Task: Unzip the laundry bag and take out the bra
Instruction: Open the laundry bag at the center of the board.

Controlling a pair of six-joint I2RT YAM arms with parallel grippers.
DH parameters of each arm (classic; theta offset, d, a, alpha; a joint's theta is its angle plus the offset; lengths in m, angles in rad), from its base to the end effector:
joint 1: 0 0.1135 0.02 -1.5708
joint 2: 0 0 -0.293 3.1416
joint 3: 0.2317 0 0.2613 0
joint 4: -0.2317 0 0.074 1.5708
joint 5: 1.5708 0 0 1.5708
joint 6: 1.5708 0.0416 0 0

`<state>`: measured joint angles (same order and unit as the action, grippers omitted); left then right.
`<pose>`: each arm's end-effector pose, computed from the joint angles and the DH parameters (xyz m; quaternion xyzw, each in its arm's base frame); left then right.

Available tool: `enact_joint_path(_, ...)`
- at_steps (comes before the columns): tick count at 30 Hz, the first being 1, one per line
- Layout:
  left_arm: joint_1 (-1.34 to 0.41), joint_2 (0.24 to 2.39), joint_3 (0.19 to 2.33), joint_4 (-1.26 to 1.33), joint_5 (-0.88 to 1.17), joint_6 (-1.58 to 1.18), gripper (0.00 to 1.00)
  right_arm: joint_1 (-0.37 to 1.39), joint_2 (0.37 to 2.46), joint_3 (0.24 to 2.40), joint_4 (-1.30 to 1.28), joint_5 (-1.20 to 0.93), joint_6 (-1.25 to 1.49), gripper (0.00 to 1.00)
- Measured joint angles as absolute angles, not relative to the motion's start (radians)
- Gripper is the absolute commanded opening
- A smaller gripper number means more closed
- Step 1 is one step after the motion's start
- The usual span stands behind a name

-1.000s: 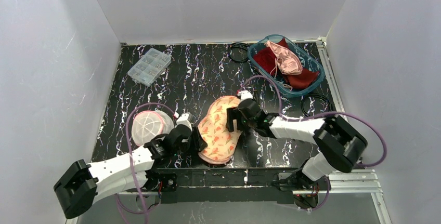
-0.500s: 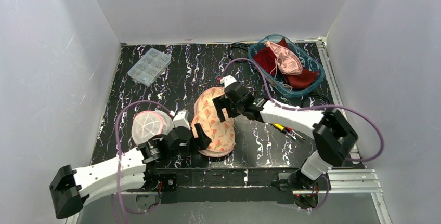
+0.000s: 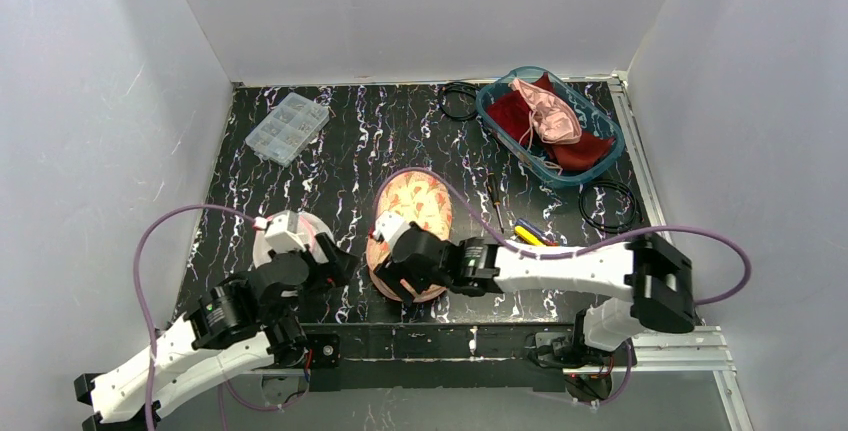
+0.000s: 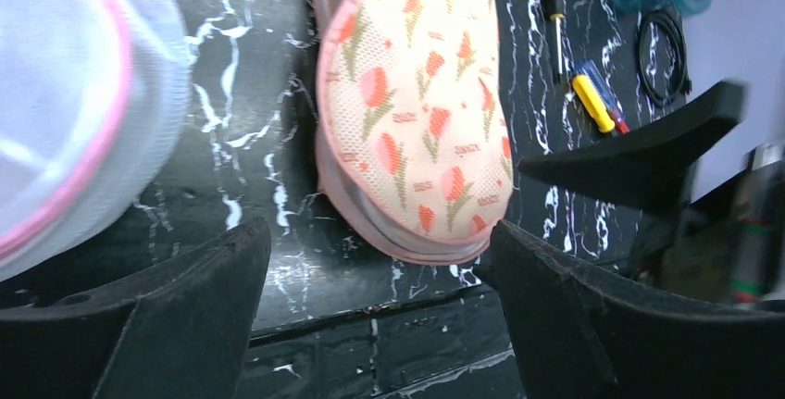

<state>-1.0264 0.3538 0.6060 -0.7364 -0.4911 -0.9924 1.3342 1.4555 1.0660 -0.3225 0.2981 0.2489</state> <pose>0.0553 -0.0535 0.2851 -0.1115 0.8323 -0.3137 0.4431 0.0893 0.3184 0.2892 -0.4114 0.8019 0.1980 0.3854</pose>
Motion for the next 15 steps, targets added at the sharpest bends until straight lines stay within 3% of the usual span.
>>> enact_joint_path(8, -1.026, 0.247, 0.638, -0.941, -0.587, -1.082, 0.85, 1.411, 1.642, 1.115, -0.275, 0.382, 0.250, 0.69)
enact_joint_path(15, -1.026, 0.224, 0.638, -1.012, -0.604, -1.127, 0.85, 1.418, 1.757, 1.203, -0.250, 0.421, 0.237, 0.42)
